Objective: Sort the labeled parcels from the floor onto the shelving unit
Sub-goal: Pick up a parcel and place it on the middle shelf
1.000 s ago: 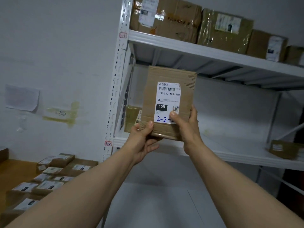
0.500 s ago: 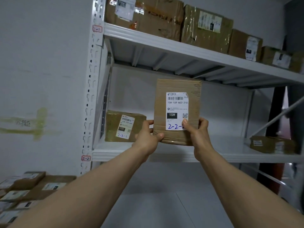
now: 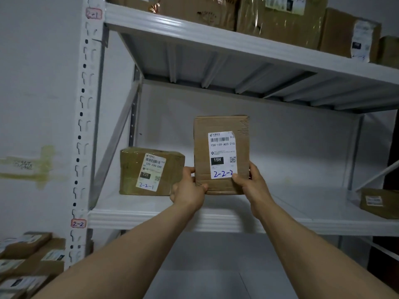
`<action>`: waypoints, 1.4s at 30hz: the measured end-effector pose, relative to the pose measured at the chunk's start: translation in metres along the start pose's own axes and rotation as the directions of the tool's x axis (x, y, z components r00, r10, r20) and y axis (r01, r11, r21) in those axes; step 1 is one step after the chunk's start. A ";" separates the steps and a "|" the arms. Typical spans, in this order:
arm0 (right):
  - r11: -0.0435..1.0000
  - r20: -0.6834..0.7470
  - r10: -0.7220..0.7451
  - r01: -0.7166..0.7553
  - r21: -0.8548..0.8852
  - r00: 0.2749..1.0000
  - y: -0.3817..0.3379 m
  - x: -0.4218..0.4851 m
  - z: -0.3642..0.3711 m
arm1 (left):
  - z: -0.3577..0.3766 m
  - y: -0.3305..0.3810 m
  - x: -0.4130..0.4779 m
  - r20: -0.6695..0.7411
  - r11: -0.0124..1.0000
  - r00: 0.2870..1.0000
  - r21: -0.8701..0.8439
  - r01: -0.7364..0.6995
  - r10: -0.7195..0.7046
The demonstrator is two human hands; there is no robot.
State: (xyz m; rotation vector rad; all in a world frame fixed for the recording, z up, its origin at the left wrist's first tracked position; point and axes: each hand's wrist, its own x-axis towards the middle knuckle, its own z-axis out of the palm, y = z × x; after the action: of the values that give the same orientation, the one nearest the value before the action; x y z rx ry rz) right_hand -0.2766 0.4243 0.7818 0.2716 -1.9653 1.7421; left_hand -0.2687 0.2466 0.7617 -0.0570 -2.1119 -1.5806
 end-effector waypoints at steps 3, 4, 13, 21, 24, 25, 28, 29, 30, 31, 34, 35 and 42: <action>0.999 0.033 0.009 -0.007 -0.038 0.999 0.018 0.025 -0.001 | 0.022 -0.005 0.021 -0.030 0.999 0.999 0.031 0.034 -0.033; 0.999 0.043 0.010 -0.008 -0.047 0.999 0.024 0.034 -0.002 | 0.031 -0.007 0.028 -0.028 0.999 0.998 0.020 0.050 -0.049; 0.995 0.089 0.104 -0.105 -0.003 0.991 0.094 0.086 -0.002 | 0.090 -0.042 0.068 -0.146 0.962 0.970 0.170 0.216 -0.192; 0.981 0.102 0.116 -0.098 -0.168 0.988 0.126 0.109 0.017 | 0.102 -0.059 0.085 -0.324 0.939 0.928 0.220 0.265 -0.186; 0.962 0.129 0.099 -0.062 -0.264 0.987 0.132 0.115 0.025 | 0.101 -0.063 0.086 -0.297 0.956 0.938 0.173 0.238 -0.180; 0.957 0.136 0.096 -0.054 -0.284 0.986 0.134 0.116 0.027 | 0.100 -0.064 0.087 -0.293 0.958 0.937 0.157 0.242 -0.189; 0.955 0.149 0.090 -0.043 -0.294 0.985 0.139 0.122 0.027 | 0.098 -0.066 0.089 -0.291 0.964 0.936 0.113 0.241 -0.200; 0.955 0.151 0.092 -0.044 -0.292 0.984 0.140 0.123 0.026 | 0.098 -0.065 0.088 -0.291 0.966 0.935 0.101 0.239 -0.201; 0.956 0.153 0.097 -0.049 -0.288 0.983 0.141 0.123 0.026 | 0.098 -0.065 0.088 -0.291 0.967 0.935 0.093 0.238 -0.202; 0.957 0.156 0.103 -0.055 -0.285 0.982 0.141 0.123 0.026 | 0.098 -0.064 0.087 -0.291 0.967 0.935 0.088 0.238 -0.203; 0.958 0.182 0.115 -0.061 -0.280 0.977 0.142 0.122 0.028 | 0.097 -0.064 0.087 -0.294 0.967 0.932 0.076 0.244 -0.212; 0.958 0.187 0.119 -0.063 -0.280 0.975 0.143 0.123 0.028 | 0.097 -0.065 0.087 -0.297 0.967 0.931 0.073 0.243 -0.212; 0.957 0.143 0.180 -0.139 -0.255 0.973 0.148 0.123 0.028 | 0.096 -0.062 0.080 -0.286 0.984 0.944 0.028 0.177 -0.162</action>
State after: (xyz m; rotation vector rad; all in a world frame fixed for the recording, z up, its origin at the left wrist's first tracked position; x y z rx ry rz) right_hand -0.4568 0.4428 0.7107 0.1792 -2.3554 1.5941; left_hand -0.3934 0.2937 0.7197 0.3587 -1.9733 -1.5233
